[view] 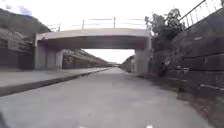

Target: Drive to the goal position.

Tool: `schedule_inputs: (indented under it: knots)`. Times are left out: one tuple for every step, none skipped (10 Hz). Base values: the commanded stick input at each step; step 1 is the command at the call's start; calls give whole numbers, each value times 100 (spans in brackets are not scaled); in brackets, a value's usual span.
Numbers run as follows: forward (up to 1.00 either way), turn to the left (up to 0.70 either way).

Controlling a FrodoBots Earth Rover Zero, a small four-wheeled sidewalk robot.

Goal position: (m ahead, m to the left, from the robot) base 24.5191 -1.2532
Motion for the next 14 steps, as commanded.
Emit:
schedule_inputs:
  knots:
    - [70, 0]
    - [70, 0]
    - [70, 0]
    - [70, 0]
    - [70, 0]
    - [70, 0]
    - [70, 0]
    - [70, 0]
    - [70, 0]
    - [70, 0]
    - [70, 0]
    - [70, 0]
    - [70, 0]
    - [70, 0]
